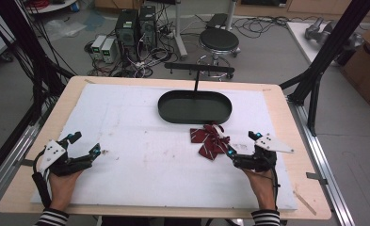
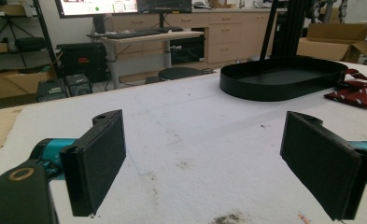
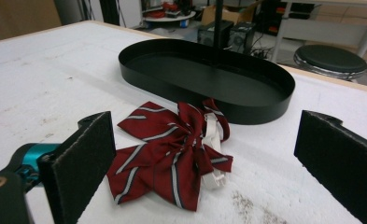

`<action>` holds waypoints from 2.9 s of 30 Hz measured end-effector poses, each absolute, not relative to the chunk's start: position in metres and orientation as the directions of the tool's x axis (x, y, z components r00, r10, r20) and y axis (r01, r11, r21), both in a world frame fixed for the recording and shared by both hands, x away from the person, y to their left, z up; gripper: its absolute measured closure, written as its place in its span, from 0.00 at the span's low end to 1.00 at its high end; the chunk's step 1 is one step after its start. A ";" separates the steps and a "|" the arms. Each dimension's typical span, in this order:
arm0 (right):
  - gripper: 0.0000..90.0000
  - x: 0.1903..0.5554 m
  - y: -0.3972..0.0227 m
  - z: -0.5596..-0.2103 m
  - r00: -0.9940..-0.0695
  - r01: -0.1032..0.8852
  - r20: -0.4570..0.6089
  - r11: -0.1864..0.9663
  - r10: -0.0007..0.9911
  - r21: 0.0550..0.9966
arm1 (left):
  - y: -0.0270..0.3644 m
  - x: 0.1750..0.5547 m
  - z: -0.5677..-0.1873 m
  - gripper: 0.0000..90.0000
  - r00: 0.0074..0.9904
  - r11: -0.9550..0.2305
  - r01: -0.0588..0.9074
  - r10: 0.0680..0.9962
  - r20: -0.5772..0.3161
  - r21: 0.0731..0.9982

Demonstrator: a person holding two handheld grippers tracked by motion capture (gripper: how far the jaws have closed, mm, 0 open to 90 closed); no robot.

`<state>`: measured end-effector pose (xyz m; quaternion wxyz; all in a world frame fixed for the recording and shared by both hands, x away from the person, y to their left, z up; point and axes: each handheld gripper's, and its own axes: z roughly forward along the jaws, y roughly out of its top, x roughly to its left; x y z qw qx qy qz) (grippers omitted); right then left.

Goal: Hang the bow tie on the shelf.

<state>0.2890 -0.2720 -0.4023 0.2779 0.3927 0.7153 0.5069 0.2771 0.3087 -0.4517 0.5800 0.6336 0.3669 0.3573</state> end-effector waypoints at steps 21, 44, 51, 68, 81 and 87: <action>0.04 0.344 -0.246 -0.360 -0.602 0.395 -0.010 0.308 0.799 0.866 | 0.308 0.278 -0.451 0.16 0.468 -0.068 0.060 0.883 0.032 0.996; 0.12 0.389 -0.235 -0.379 -0.579 0.572 0.007 0.400 0.815 0.717 | 0.309 0.278 -0.452 0.16 0.462 -0.057 0.066 0.887 0.021 0.996; 0.21 0.396 -0.232 -0.387 -0.596 0.601 0.016 0.434 0.803 0.671 | 0.309 0.278 -0.452 0.16 0.460 -0.058 0.064 0.887 0.022 0.996; 0.49 0.408 -0.229 -0.405 -0.590 0.691 0.058 0.467 0.805 0.551 | 0.309 0.278 -0.452 0.16 0.459 -0.051 0.066 0.888 0.015 0.997; 0.63 0.416 -0.220 -0.402 -0.578 0.723 0.031 0.494 0.815 0.483 | 0.309 0.278 -0.452 0.16 0.459 -0.049 0.066 0.888 0.013 0.997; 0.68 0.419 -0.216 -0.405 -0.580 0.730 -0.012 0.526 0.815 0.436 | 0.310 0.278 -0.452 0.16 0.459 -0.049 0.066 0.888 0.013 0.997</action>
